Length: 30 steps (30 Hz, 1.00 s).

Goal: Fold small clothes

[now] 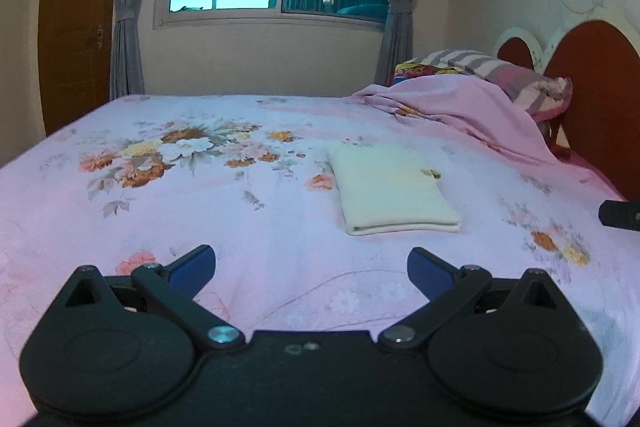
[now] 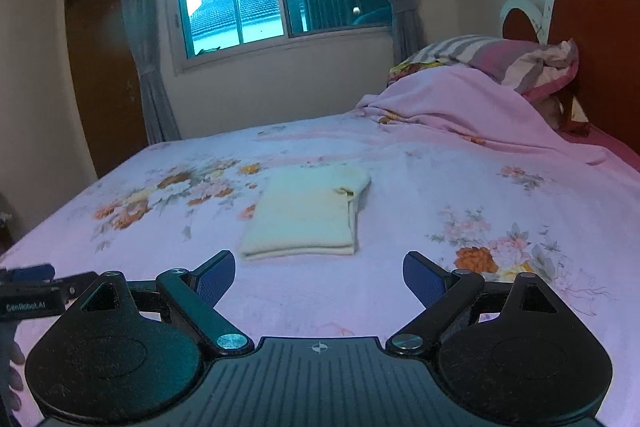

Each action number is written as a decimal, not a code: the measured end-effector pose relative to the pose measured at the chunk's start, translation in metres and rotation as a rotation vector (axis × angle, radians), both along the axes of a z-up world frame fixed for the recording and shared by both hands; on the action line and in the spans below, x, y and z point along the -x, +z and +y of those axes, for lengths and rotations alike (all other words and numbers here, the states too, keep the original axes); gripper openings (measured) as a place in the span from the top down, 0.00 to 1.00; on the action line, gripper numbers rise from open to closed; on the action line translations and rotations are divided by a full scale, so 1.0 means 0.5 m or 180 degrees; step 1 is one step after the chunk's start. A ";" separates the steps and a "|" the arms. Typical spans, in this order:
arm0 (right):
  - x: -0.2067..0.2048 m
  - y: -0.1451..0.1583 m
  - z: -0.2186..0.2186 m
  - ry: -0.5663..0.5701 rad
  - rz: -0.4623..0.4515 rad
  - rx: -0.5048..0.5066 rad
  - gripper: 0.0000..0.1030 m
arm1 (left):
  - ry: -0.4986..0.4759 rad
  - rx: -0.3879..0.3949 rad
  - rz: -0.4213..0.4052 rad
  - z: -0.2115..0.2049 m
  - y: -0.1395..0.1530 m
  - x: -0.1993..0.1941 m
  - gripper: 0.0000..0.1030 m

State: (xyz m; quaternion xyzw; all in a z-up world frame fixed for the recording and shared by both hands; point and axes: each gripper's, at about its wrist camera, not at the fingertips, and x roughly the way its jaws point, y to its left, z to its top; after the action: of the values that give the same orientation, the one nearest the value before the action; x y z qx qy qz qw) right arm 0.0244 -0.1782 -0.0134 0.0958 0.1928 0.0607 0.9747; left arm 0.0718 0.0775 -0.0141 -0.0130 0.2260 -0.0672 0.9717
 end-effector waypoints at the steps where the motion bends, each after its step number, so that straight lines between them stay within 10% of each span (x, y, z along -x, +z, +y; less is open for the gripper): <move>1: -0.007 -0.001 0.001 -0.0004 0.0007 0.0003 0.12 | 0.0003 0.0048 0.0020 0.001 -0.002 -0.002 0.00; 30: 0.026 0.024 0.045 0.0195 -0.0189 0.0089 0.12 | -0.0191 -0.0031 -0.0214 -0.038 0.055 0.048 0.00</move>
State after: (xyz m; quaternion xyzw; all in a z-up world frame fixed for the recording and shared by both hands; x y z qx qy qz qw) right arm 0.0116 -0.1557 -0.0015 0.0743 0.1675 0.0907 0.9789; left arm 0.0479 0.0587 0.0135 0.0008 0.1938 -0.0955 0.9764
